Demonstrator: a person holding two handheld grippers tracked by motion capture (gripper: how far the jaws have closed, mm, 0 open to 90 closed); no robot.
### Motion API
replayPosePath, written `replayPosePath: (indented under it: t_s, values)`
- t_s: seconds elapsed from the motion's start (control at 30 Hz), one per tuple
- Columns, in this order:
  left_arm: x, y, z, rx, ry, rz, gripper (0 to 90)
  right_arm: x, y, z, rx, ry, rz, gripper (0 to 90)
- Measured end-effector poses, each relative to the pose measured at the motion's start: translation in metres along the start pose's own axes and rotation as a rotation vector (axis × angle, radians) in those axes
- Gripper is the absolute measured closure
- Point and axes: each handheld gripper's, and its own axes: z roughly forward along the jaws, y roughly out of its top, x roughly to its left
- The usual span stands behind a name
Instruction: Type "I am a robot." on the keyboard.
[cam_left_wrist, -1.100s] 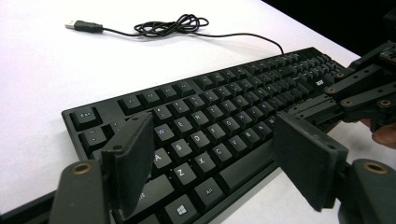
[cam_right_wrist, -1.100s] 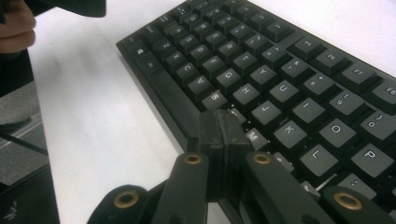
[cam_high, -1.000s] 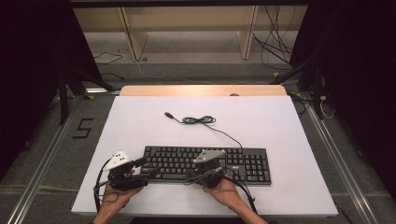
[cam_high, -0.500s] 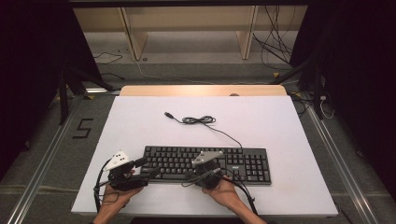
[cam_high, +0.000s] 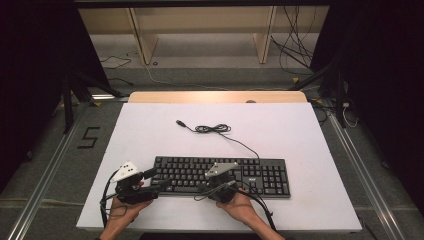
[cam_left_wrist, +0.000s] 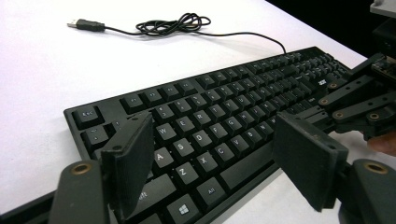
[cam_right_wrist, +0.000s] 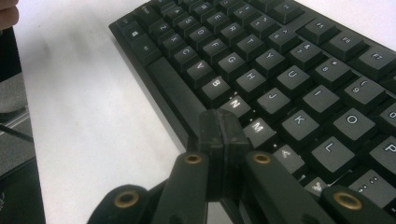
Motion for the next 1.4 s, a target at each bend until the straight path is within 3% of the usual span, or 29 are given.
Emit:
replayPosePath:
  t_s: [0.13,0.37,0.73,1.07,1.4]
  values:
    - [0.002,0.0,0.0,0.004,0.011,-0.007,29.4,0.0,0.0,-0.001,-0.005,0.004,0.011,88.9]
    - [0.007,0.001,0.0,-0.002,0.037,-0.046,31.9,-0.003,0.003,-0.008,-0.048,0.024,0.033,77.0]
    - [0.009,0.001,0.005,0.024,0.059,-0.055,42.5,-0.007,0.005,-0.019,-0.097,0.026,0.048,59.8]
    - [0.011,-0.001,0.014,0.057,0.062,-0.045,62.4,-0.012,0.005,-0.03,-0.124,0.0,0.084,45.7]
    - [0.013,-0.001,0.02,0.09,0.074,-0.035,79.4,-0.016,0.003,-0.038,-0.138,-0.011,0.105,40.4]
